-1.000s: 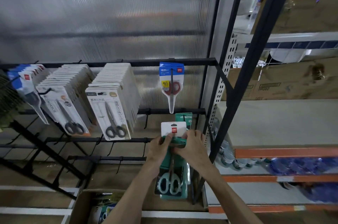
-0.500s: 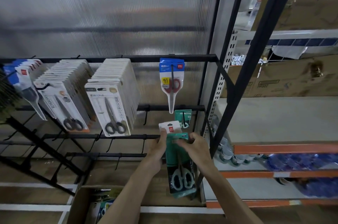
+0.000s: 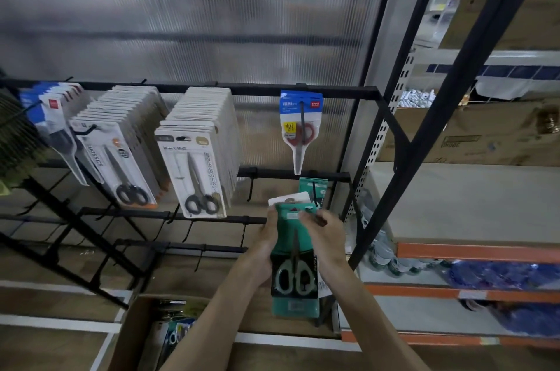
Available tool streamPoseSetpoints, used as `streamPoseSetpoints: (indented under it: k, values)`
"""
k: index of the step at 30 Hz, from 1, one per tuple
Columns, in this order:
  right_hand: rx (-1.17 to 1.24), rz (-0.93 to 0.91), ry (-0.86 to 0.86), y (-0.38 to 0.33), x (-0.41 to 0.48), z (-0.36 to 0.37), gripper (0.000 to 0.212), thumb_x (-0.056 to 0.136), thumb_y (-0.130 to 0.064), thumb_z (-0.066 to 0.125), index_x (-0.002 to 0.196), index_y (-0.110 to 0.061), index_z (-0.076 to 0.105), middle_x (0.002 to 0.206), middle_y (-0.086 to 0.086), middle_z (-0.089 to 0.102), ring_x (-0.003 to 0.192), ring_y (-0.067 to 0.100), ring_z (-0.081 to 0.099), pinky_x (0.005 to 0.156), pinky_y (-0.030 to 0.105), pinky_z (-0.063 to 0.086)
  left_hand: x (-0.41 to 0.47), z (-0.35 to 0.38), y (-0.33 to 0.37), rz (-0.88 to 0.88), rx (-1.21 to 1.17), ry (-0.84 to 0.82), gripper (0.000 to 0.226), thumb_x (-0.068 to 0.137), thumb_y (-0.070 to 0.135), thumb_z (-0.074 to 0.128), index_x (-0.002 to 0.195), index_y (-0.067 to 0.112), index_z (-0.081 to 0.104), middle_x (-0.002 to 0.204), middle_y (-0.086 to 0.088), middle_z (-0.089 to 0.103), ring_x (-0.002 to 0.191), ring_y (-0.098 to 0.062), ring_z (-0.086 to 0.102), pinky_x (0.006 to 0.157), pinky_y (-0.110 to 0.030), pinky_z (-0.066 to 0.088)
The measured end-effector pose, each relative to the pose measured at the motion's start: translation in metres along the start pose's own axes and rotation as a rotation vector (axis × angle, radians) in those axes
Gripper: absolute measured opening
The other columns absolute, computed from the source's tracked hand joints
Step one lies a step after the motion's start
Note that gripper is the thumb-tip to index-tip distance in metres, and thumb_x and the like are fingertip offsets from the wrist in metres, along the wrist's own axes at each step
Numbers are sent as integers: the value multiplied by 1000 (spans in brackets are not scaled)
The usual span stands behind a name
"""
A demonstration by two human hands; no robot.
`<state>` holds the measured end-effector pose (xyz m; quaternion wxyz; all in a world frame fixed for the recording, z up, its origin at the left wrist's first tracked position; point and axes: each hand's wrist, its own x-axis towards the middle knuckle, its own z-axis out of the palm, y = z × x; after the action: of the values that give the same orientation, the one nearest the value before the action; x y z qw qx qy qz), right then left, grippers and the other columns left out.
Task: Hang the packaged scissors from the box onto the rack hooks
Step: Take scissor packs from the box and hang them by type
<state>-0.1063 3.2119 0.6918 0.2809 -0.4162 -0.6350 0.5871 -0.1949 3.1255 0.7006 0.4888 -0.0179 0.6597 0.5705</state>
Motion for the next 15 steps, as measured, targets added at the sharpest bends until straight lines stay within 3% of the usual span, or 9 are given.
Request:
streamPoseSetpoints:
  k: [4, 7, 11, 15]
  values:
    - [174, 255, 237, 2, 14, 5, 21, 91, -30, 71, 92, -10, 65, 87, 3, 67, 79, 18, 61, 69, 30, 46, -10, -4, 0, 22, 240, -94, 67, 91, 72, 46, 112, 12, 68, 100, -14, 78, 98, -34, 73, 92, -46, 57]
    - [186, 325, 357, 4, 32, 1, 30, 92, -33, 69, 101, -4, 67, 98, 10, 71, 87, 25, 66, 76, 35, 53, -12, -10, -4, 60, 208, -263, 51, 86, 47, 74, 118, 8, 66, 108, -14, 77, 104, -34, 72, 95, -46, 56]
    - [241, 408, 502, 3, 45, -6, 34, 95, -30, 66, 100, 3, 64, 90, 13, 64, 80, 27, 58, 68, 31, 42, -10, -10, -13, 107, 221, -392, 42, 80, 5, 82, 119, 6, 66, 112, -13, 76, 103, -29, 73, 88, -40, 57]
    - [341, 452, 565, 5, 50, -9, 35, 94, -31, 68, 100, 4, 64, 85, 10, 63, 82, 29, 60, 71, 34, 47, -9, -10, -16, 124, 246, -415, 47, 78, -3, 80, 121, 9, 66, 114, -8, 76, 106, -26, 72, 84, -34, 58]
